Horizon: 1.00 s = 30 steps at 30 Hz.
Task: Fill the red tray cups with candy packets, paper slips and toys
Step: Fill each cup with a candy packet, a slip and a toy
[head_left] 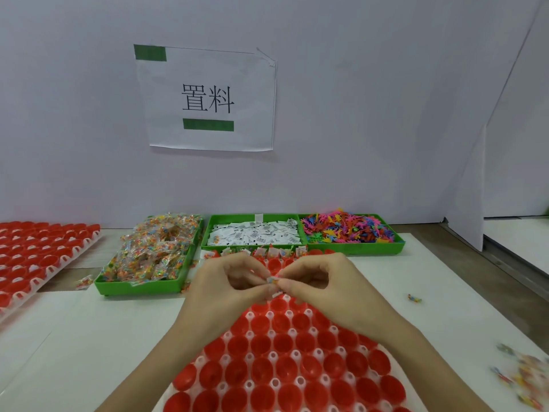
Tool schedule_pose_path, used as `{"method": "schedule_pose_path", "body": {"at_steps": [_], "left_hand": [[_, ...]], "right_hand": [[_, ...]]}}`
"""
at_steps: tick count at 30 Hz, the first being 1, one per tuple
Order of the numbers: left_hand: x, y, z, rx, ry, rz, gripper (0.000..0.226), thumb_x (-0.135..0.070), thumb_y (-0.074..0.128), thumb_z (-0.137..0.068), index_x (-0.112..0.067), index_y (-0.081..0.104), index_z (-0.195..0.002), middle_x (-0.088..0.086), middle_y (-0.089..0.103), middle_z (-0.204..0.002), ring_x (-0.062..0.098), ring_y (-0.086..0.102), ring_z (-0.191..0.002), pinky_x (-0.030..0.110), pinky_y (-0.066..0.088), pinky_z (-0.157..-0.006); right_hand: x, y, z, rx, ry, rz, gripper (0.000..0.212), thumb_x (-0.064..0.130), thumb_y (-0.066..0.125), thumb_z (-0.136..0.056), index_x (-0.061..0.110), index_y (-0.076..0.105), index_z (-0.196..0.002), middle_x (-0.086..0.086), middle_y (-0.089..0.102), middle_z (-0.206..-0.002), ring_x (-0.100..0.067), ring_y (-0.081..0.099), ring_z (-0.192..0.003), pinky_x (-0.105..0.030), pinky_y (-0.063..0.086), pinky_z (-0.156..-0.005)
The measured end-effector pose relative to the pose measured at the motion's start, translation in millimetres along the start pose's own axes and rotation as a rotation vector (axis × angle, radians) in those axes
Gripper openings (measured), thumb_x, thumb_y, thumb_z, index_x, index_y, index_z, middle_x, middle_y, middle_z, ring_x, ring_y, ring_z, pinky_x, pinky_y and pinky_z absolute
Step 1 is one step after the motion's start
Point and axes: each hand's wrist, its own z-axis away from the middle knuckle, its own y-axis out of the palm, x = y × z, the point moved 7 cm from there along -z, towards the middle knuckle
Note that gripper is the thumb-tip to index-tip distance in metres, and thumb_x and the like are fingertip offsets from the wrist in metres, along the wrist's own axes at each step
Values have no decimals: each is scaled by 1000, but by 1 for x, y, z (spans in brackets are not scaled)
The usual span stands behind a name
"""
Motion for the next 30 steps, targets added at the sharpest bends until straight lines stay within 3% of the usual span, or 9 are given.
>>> {"method": "schedule_pose_path", "body": {"at_steps": [4,7,10,13,15,19,21,26,30], "left_hand": [[-16,20,-30,38,68,-77,17,-13,92,-74,-20,78,-81,-4,78,-74,12,77,-70,23,62,-71],[-23,33,-55,27,107,-85,16,-16,92,-75,-20,79,-84,-7,79,-76,9,77,-70,20,61,-70],[-21,49,-80,7,110,-73,17,-16,89,-79,-20,80,-93,-7,79,-82,7,76,-70,21,61,-70],[-16,65,-94,-56,174,-360,12,-18,83,-85,-21,79,-95,-9,77,-84,2,66,-68,10,50,-70],[-13,82,-96,3,251,-547,4,-20,78,-89,-20,81,-92,-9,77,-87,5,56,-75,20,46,-84],[3,109,-91,190,345,-833,28,-47,61,-98,-29,82,-102,-6,74,-84,18,44,-95,34,41,-90],[15,119,-87,297,363,-1008,45,-58,42,-102,-32,79,-107,-11,75,-97,16,43,-103,35,36,-96],[24,121,-83,341,416,-1154,70,-62,11,-100,-34,75,-106,-21,72,-107,11,40,-108,33,29,-96],[26,121,-85,345,408,-1163,66,-59,14,-102,-34,75,-110,-20,72,-112,11,40,-111,33,28,-96]], "right_hand": [[-6,-30,-17,-35,20,76,12,23,86,-81,22,80,-91,7,78,-84,-6,75,-79,-24,60,-79],[-17,-57,-35,4,70,47,10,24,85,-82,23,80,-91,4,79,-84,-11,76,-80,-20,59,-78],[-40,-82,-53,-67,104,72,7,24,84,-83,24,80,-89,3,79,-83,-12,76,-80,-21,59,-75],[-72,-94,-69,-170,165,168,9,23,85,-82,19,80,-88,3,78,-80,-11,75,-78,-26,59,-76],[-91,-94,-75,-202,204,206,11,21,86,-82,15,80,-90,1,78,-80,-11,74,-78,-29,60,-77],[-110,-84,-80,-201,235,258,15,26,86,-81,17,81,-92,6,77,-82,-3,72,-77,-17,54,-71],[-115,-83,-81,-211,247,261,16,27,86,-80,18,81,-92,7,78,-82,-3,72,-79,-16,55,-72],[-116,-72,-83,-182,245,319,11,22,86,-81,15,82,-89,2,78,-82,-8,72,-80,-26,59,-79],[-118,-68,-83,-178,279,377,11,22,86,-81,15,82,-89,1,77,-83,-8,70,-79,-28,59,-81]]}}
